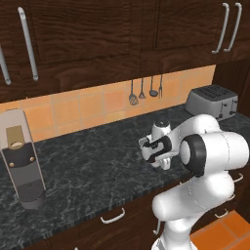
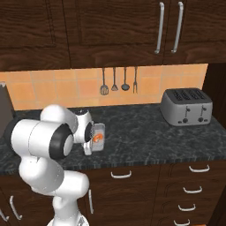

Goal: Take the meat container that has the shrimp and place it on the second highest rack of the freezer. Then take the vegetable container that has the lemon and onion and place it on the highest rack of the freezer.

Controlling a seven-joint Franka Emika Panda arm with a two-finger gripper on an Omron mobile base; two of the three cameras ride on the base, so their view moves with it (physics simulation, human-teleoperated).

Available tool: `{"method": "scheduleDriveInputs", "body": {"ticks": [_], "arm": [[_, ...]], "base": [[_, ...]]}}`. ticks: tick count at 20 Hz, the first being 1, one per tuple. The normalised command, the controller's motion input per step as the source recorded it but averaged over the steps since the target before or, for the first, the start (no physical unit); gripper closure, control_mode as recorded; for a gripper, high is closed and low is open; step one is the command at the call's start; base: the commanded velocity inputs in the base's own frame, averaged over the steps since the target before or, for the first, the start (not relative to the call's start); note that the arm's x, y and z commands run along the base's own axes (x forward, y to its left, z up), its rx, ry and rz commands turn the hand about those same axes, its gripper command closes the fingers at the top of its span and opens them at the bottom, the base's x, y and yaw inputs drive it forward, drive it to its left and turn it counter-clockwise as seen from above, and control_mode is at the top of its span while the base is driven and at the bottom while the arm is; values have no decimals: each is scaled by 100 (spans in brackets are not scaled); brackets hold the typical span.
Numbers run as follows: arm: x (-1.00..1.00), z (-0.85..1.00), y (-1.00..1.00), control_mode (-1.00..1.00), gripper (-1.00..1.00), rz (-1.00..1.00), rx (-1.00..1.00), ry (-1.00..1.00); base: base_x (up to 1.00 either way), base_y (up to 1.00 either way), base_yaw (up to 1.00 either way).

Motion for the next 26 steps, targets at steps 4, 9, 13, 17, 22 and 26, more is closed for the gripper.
{"method": "scheduleDriveInputs", "body": {"ticks": [4,9,13,17,22,26], "arm": [[-1,64,11,-100,100,0,-1,0],[-40,100,3,-100,100,2,0,0],[-98,92,0,-100,100,2,2,1],[-100,39,0,-100,100,0,16,-20],[-100,1,0,-100,100,-1,5,-24],[-100,0,0,-100,100,-3,0,-7]], "base": [[0,0,0],[0,0,0],[0,0,0],[0,0,0],[0,0,0],[0,0,0]]}}
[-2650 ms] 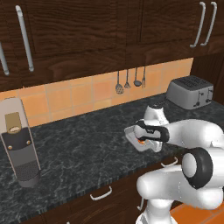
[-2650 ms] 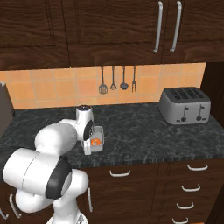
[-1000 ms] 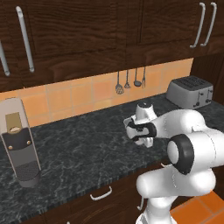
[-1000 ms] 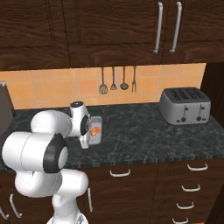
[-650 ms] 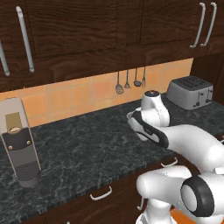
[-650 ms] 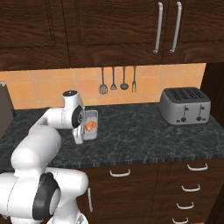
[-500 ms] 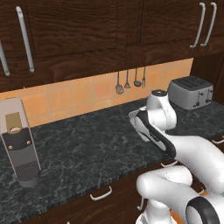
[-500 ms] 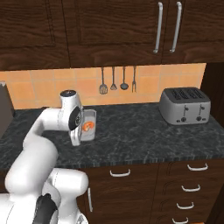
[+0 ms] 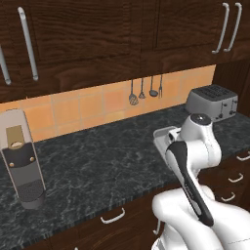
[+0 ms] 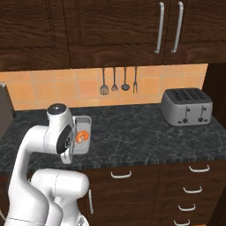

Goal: Take the meat container that has the shrimp and place it on the second highest rack of the freezer. Then take the vegetable container that has the lemon and onion and place it on the highest rack of the freezer.

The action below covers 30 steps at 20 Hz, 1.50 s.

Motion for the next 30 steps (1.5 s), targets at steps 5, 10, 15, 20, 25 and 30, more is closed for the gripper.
{"method": "scheduleDriveInputs", "body": {"ticks": [5,10,15,20,25,30], "arm": [[-100,-7,0,-100,100,-3,-1,-11],[-100,-42,0,-100,100,0,-6,-14],[-39,-19,1,100,100,0,-3,0],[0,0,0,100,100,0,0,0],[0,0,0,100,100,0,0,0],[0,0,0,100,100,0,0,0]], "base": [[0,0,0],[0,0,0],[-49,0,-20],[-39,0,-66],[-7,1,-71],[0,18,-82]]}}
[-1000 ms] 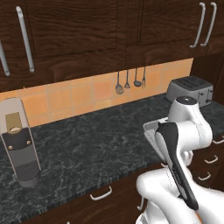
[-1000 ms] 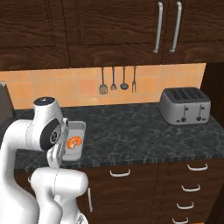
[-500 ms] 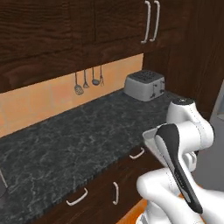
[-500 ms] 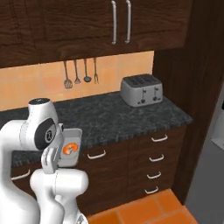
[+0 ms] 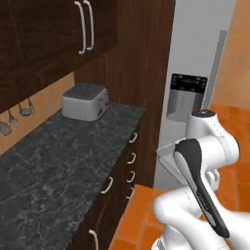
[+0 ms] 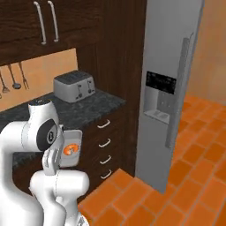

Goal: Take the meat container that has the shrimp and place it on the second highest rack of the freezer. Then take the vegetable container that has the lemon and onion and place it on the highest rack of the freezer.

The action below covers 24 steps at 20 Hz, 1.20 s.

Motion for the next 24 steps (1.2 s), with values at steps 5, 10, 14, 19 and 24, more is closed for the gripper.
{"method": "scheduleDriveInputs", "body": {"ticks": [5,10,14,19,24], "arm": [[0,0,0,100,100,0,0,0],[0,0,0,100,100,0,0,0],[0,0,0,100,100,0,0,0],[0,0,0,100,100,0,0,0],[0,0,0,100,100,0,0,0]], "base": [[-5,-9,-68],[0,-7,-60],[6,0,-55],[25,0,-50],[63,0,-40]]}}
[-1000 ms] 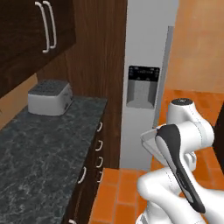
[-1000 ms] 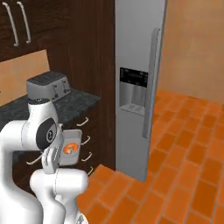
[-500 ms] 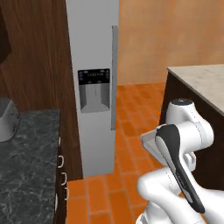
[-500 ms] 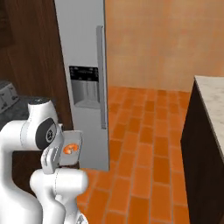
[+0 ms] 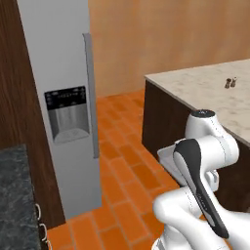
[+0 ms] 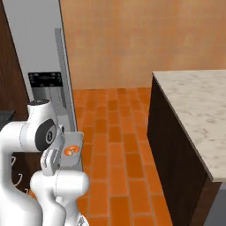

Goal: Take the meat container that has the shrimp and place it on the second highest rack of the freezer. Then take the vegetable container that has the lemon and onion and place it on the highest rack of the freezer.

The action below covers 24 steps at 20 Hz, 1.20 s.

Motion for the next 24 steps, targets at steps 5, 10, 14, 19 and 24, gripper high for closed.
{"method": "scheduleDriveInputs", "body": {"ticks": [5,10,14,19,24], "arm": [[0,0,0,100,100,0,0,0],[0,0,0,100,100,0,0,0],[0,0,0,100,100,0,0,0],[0,0,0,100,100,0,0,0],[0,0,0,100,100,0,0,0]], "base": [[88,-2,-31],[82,-61,-11],[59,-79,1],[96,-33,12],[100,0,25]]}}
